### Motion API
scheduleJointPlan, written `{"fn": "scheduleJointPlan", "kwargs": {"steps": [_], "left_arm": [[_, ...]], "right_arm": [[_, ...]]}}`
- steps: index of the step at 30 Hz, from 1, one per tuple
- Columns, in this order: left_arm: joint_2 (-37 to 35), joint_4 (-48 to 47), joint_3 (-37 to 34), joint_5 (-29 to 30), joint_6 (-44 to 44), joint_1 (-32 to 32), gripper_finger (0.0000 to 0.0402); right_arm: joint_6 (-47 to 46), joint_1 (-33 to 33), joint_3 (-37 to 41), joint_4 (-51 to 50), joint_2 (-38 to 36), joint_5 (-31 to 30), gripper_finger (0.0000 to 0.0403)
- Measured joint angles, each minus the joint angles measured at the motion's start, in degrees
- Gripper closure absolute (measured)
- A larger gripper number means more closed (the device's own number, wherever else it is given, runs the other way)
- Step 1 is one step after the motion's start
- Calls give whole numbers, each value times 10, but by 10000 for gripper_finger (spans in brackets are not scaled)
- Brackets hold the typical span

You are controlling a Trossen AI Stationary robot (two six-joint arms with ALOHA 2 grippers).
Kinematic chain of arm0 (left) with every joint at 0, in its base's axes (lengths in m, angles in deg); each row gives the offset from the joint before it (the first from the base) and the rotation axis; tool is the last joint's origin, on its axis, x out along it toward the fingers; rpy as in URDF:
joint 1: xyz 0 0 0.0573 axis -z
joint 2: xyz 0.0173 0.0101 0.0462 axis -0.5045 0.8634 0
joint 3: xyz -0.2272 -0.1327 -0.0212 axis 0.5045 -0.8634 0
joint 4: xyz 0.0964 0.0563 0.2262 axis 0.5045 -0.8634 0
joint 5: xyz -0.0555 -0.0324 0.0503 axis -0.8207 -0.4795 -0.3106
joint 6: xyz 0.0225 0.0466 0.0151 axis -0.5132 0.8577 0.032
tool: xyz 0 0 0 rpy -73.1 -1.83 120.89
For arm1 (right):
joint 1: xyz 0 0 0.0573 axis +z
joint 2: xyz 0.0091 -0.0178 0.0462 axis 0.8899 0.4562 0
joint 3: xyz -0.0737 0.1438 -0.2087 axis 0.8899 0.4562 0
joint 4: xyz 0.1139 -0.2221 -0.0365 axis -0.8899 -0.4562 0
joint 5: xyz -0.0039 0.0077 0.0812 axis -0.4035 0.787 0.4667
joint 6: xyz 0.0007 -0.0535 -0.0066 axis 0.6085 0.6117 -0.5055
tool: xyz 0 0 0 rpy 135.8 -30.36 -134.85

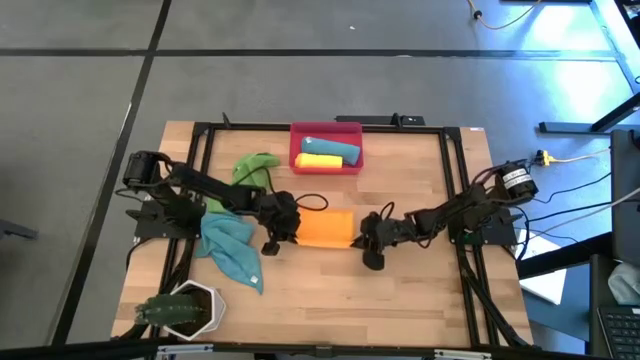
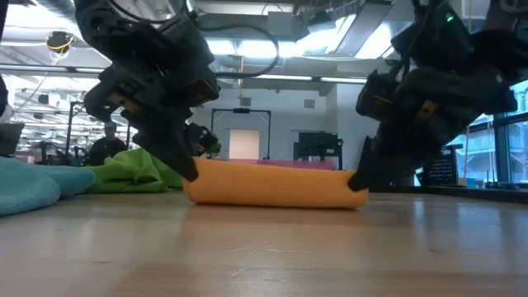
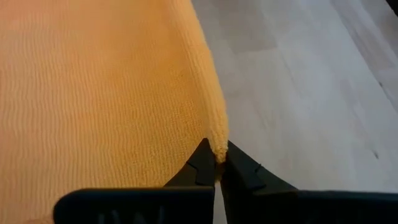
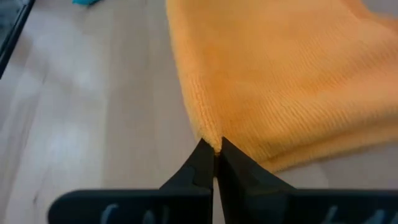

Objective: Roll microfiber towels into tight, uniform cylinder then place into a basket
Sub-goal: Roll the orange microfiber cloth

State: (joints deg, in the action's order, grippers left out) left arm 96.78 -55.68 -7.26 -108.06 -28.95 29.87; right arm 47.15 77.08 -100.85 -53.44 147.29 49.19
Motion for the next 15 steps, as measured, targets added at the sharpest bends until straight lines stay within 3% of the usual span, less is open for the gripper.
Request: {"fn": "scheduleJointPlan", "kwargs": {"steps": [10,15], "left_arm": [[0,16,-5,-5,6,-18,399],[0,4,-8,2,33,-17,363]], "right_arm": [[-31,-32,6,-10,19,3,396],[-45,-40,7,-12,19,6,396]]}}
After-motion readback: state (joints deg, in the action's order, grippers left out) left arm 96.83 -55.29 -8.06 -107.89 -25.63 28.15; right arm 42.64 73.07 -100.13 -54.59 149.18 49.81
